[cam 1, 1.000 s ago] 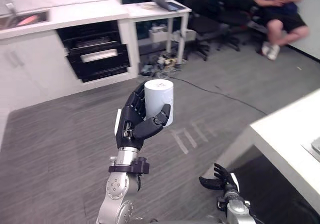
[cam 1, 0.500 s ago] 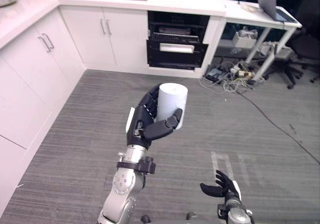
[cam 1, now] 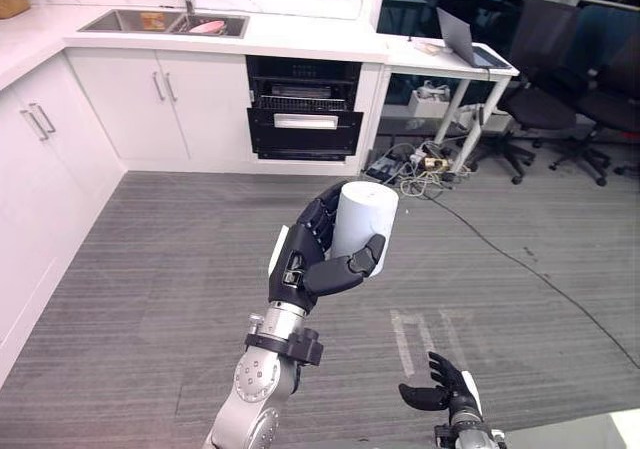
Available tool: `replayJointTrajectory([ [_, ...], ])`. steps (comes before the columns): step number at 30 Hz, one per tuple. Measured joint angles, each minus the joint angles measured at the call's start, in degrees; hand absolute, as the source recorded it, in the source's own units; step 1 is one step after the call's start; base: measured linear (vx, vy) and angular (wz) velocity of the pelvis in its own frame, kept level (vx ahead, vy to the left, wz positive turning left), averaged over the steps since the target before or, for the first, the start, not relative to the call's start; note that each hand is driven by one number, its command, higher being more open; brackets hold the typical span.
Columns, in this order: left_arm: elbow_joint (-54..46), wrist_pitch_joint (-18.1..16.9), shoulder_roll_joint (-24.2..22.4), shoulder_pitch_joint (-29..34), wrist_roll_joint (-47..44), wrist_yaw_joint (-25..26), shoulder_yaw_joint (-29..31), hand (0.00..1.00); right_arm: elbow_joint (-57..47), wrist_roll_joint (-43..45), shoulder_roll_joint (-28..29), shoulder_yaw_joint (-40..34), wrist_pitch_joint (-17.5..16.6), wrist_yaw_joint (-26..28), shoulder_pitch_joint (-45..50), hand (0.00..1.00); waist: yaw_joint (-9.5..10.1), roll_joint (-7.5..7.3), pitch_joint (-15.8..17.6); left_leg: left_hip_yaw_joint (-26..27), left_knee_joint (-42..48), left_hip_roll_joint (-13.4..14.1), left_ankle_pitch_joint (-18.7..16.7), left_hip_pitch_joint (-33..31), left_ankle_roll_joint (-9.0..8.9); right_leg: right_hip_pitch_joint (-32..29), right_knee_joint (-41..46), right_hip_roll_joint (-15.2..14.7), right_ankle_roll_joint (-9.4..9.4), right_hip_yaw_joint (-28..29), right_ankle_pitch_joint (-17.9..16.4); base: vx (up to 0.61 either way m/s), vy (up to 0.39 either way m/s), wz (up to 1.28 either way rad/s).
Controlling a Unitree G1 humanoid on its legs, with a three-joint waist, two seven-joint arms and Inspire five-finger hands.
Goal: Walk over to the sink, pick up the cup, carry it to the dishwasher, place the cup inside the dishwasher, then close the dishwasher door
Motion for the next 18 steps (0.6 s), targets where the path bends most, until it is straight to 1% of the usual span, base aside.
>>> replayJointTrajectory([
  [1, 2.25, 0.05, -0.14, 0.01, 0.00, 0.37, 1.13, 0.30, 0.07, 0.07, 0.00, 0.21, 0.00, -0.09, 0.09, 0.90, -0.25, 0.11, -0.04, -0.07, -0.15, 0.15, 0.09, 0.31, -0.12, 0.52, -0.56, -0.08, -0.05, -1.59, 0.24, -0.03, -0.069, 0.05],
  [2, 4.56, 0.17, -0.35, 0.04, 0.00, 1.03, 2.39, 0.30, 0.06, 0.64, 0.00, 0.62, 0.00, -0.29, 0.04, 0.90, -0.18, 0.28, -0.13, -0.06, -0.58, 0.32, 0.39, 0.47, -0.33, 0.63, -0.60, -0.38, -0.12, -4.51, 0.37, -0.03, -0.057, 0.02],
  [4, 7.15, 0.77, -0.71, 0.10, -0.01, 2.33, 4.48, 0.30, 0.05, 2.10, 0.37, 0.76, -0.01, -0.53, -0.12, 0.90, 0.13, 0.41, -0.18, -0.27, -0.76, 0.68, 0.72, 0.13, -0.62, 0.64, -0.58, -0.77, -0.12, -8.64, 0.54, -0.03, -0.056, 0.11],
  [6, 8.54, 1.04, -1.37, 0.14, -0.01, 3.57, 6.32, 0.30, 0.07, 2.32, 0.41, 0.62, 0.00, -0.84, -0.06, 0.90, 0.24, 0.69, -0.18, -1.83, -0.16, 0.86, 0.86, -1.51, -0.84, 0.66, -0.56, -0.84, -0.13, -10.98, 0.53, -0.02, -0.057, 0.40],
  [9, 8.52, 1.14, -2.53, 0.96, -0.05, 5.00, 9.02, 0.30, 0.05, 3.87, 0.37, 0.46, 0.02, -1.95, -1.18, 0.90, 2.00, 0.98, -0.03, -2.38, 1.93, 1.04, 0.26, -3.96, -0.69, 0.54, -0.46, -1.16, -0.08, -13.02, 0.47, -0.02, -0.025, 0.39],
  [10, 8.28, 1.12, -3.09, 1.22, -0.09, 5.15, 10.07, 0.30, -0.01, 3.87, 0.41, 0.47, 0.02, -2.01, -2.15, 0.90, 2.72, 1.00, 0.05, -2.98, 2.97, 1.02, -0.49, -4.89, -0.48, 0.52, -0.30, -1.39, 0.05, -13.77, 0.38, -0.02, 0.009, 0.33],
  [12, 6.50, 1.12, -3.35, 2.66, -0.35, 5.46, 11.80, 0.30, -0.66, 3.80, 0.57, 0.54, 0.00, -2.36, -3.66, 0.90, 3.40, 1.07, 0.13, -3.77, 6.26, 1.11, -3.05, -6.89, -0.13, 0.32, 0.41, -1.90, 0.60, -14.68, -0.04, -0.02, 0.031, 0.31],
  [13, 4.22, 1.08, -3.32, 4.10, -0.63, 5.70, 12.31, 0.30, -1.21, 3.76, 0.66, 0.54, -0.07, -2.67, -4.57, 0.90, 3.69, 1.16, 0.19, -3.75, 8.95, 1.36, -4.53, -8.38, 0.23, -0.28, 1.84, -2.44, 1.00, -15.29, -0.88, 0.01, 0.097, 0.40],
  [14, 2.01, 0.97, -3.41, 5.25, -0.98, 5.78, 12.97, 0.30, -1.72, 3.75, 0.64, 0.52, -0.07, -2.92, -5.25, 0.90, 3.74, 1.26, 0.29, -3.17, 12.24, 1.88, -6.22, -10.17, 0.55, -1.44, 4.77, -3.44, 1.64, -16.38, -2.89, 0.03, 0.116, 0.48],
  [15, 1.13, 0.87, -3.54, 5.61, -1.12, 5.78, 13.00, 0.30, -2.11, 3.74, 0.59, 0.47, -0.07, -3.06, -5.36, 0.90, 3.86, 1.24, 0.41, -2.89, 14.03, 2.07, -7.08, -10.97, 0.68, -2.27, 7.07, -4.19, 1.69, -16.87, -4.52, 0.05, 0.125, 0.58],
  [16, -0.54, 0.74, -3.96, 6.00, -1.12, 5.77, 13.12, 0.30, -2.44, 3.67, 0.42, 0.46, -0.09, -3.28, -5.90, 0.90, 4.30, 1.12, 1.13, -2.62, 17.72, 2.15, -9.33, -12.07, 1.12, -4.11, 13.03, -6.29, 2.17, -17.37, -8.11, 0.06, 0.149, 0.43],
  [17, -1.44, 0.57, -4.26, 6.26, -1.12, 5.77, 13.27, 0.30, -2.43, 3.58, 0.36, 0.52, -0.08, -3.38, -6.33, 0.90, 4.84, 0.94, 1.81, -2.81, 20.07, 1.57, -11.17, -12.40, 1.59, -5.17, 18.08, -8.03, 2.43, -17.26, -10.45, 0.11, 0.222, 0.35],
  [18, -2.05, 0.45, -4.78, 7.17, -1.13, 5.87, 13.75, 0.30, -2.52, 3.21, 0.32, 0.80, -0.07, -3.34, -6.97, 0.90, 5.30, 1.18, 2.22, -3.21, 21.84, 0.50, -13.39, -12.20, 2.68, -7.89, 27.03, -10.65, 0.55, -17.06, -11.99, 0.13, 0.229, 0.17],
])
